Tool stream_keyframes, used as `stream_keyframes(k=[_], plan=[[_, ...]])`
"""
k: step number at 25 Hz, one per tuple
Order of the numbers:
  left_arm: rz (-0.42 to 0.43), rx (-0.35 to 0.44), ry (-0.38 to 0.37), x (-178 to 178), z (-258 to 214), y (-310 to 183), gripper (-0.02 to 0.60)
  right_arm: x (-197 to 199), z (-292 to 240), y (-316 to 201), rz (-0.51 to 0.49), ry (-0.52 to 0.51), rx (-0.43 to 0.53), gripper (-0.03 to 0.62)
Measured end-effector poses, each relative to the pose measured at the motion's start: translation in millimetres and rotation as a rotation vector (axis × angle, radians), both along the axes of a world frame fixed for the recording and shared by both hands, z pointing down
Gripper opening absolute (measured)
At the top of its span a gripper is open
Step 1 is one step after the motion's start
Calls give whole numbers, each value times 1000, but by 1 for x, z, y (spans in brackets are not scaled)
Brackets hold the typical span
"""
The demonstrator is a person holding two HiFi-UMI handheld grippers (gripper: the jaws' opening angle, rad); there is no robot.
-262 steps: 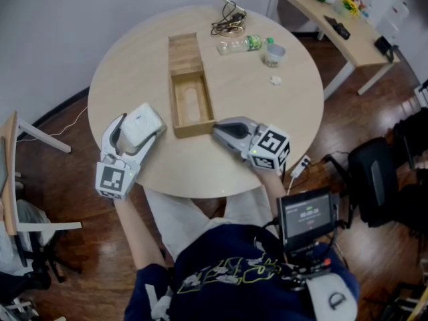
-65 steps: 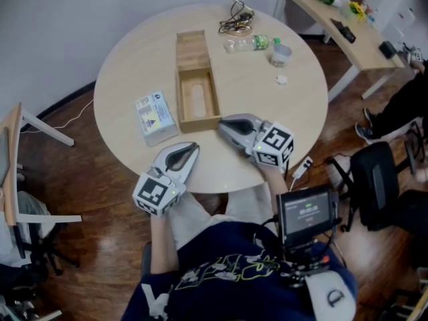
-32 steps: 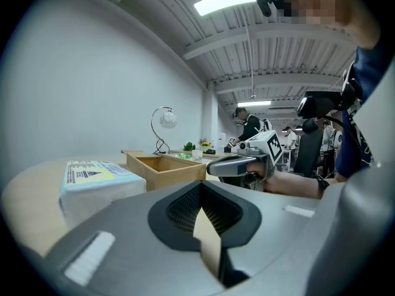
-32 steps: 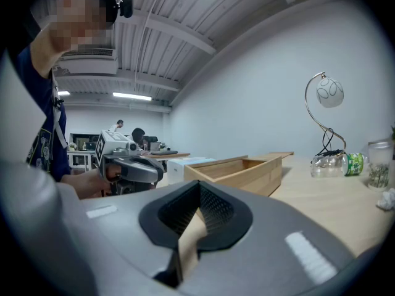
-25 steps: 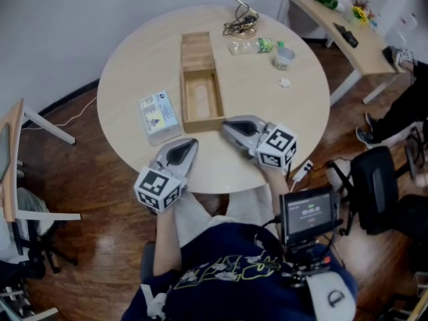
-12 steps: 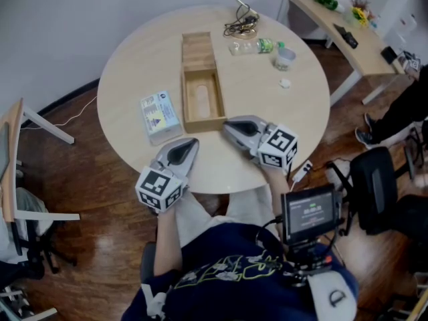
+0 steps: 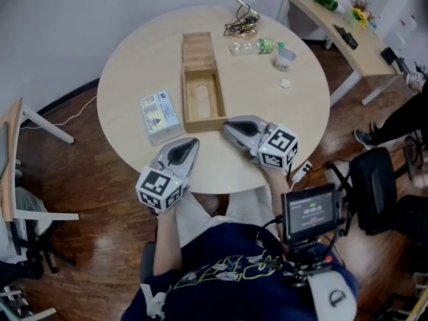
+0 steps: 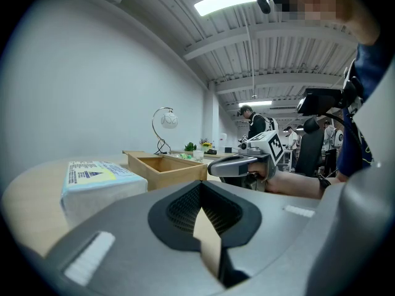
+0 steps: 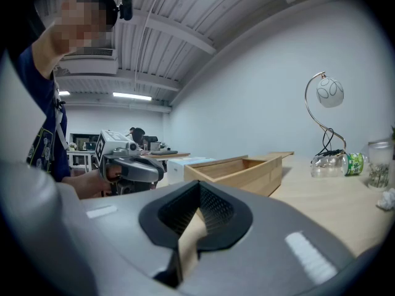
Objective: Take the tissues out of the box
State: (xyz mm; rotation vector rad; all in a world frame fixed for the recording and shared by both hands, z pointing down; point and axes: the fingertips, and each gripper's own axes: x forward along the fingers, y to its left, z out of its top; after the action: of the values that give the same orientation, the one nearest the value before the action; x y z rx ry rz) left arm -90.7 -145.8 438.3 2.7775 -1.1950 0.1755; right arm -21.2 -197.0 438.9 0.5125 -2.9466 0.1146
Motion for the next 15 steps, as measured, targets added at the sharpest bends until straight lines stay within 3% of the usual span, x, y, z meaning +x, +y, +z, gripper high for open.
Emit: stream_keyframes(k=[15], plan=[[-3, -1, 2, -1, 0, -1, 2, -1, -1, 0, -2, -1, -1, -3]])
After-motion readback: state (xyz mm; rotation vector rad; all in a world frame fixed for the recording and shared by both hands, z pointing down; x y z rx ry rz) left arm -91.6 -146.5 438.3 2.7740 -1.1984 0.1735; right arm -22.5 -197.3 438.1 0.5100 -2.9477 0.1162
